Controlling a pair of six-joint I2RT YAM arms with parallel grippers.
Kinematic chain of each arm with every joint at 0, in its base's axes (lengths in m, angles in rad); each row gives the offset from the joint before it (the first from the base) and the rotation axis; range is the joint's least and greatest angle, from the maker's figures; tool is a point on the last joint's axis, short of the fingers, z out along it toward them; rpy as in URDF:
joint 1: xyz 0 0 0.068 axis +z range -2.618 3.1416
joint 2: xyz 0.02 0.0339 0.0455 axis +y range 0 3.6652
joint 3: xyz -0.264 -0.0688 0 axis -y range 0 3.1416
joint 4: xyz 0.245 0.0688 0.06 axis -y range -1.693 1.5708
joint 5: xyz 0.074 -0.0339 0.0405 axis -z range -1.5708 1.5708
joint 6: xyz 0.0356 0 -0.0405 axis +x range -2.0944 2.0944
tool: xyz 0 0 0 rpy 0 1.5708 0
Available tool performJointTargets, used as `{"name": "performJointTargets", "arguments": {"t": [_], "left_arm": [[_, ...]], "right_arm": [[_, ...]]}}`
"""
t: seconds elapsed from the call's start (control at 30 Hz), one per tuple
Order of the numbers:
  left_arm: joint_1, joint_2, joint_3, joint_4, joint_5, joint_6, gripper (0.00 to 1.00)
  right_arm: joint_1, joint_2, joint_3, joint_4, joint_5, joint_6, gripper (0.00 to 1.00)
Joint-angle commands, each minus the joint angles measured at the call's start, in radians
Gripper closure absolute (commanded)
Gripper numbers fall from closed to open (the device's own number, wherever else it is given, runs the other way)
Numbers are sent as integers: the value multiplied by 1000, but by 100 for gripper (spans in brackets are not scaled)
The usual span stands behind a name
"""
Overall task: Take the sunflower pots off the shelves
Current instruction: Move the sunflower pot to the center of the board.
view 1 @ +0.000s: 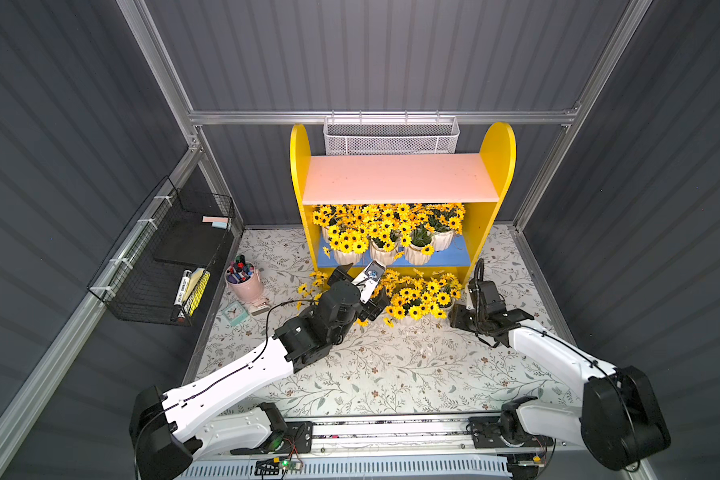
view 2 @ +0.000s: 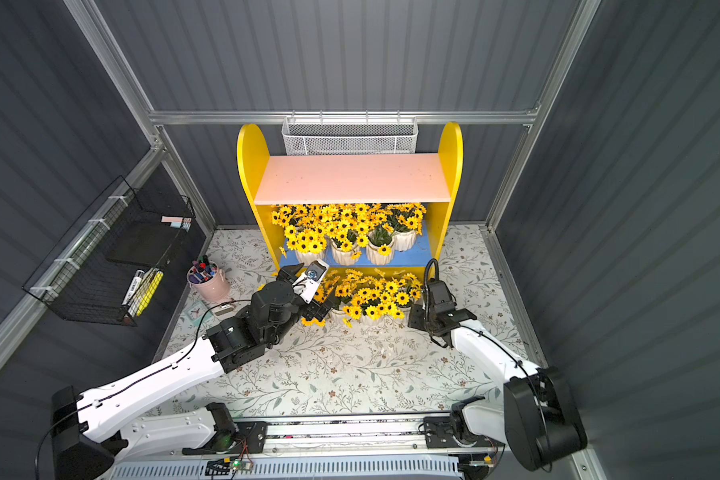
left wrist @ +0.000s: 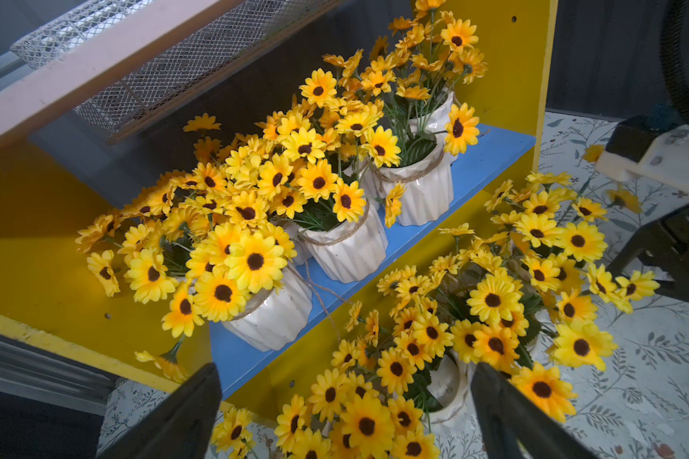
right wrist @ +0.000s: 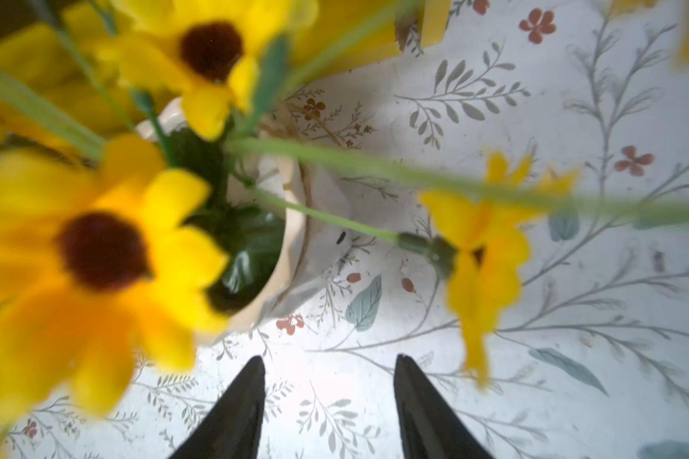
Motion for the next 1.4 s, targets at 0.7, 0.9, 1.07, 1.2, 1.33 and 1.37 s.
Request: {"name": "performJointTargets", "arguments": {"t": [0.7,0.9,1.07,1.2,1.33,1.37], "left_arm": [[244,-40,-17,-1,187,-244,0],[244,-44,-22,9,196,-234,1],[244,-46,-21,9,202,-231,1],[244,-50,-27,16,216,-231,0],[244,-49,-28,19,222,-231,1],[244,-47,-27,18,224,-231,1]], "right_arm": [[149,32,146,639,69,-317,1],[147,221,267,640,95,-334,1],[147,315,330,670,84,-341,1],[148,354,343,710,103,-326,1],[148,387,363,743,73,-313,1],[148,392,369,742,73,-307,1]]}}
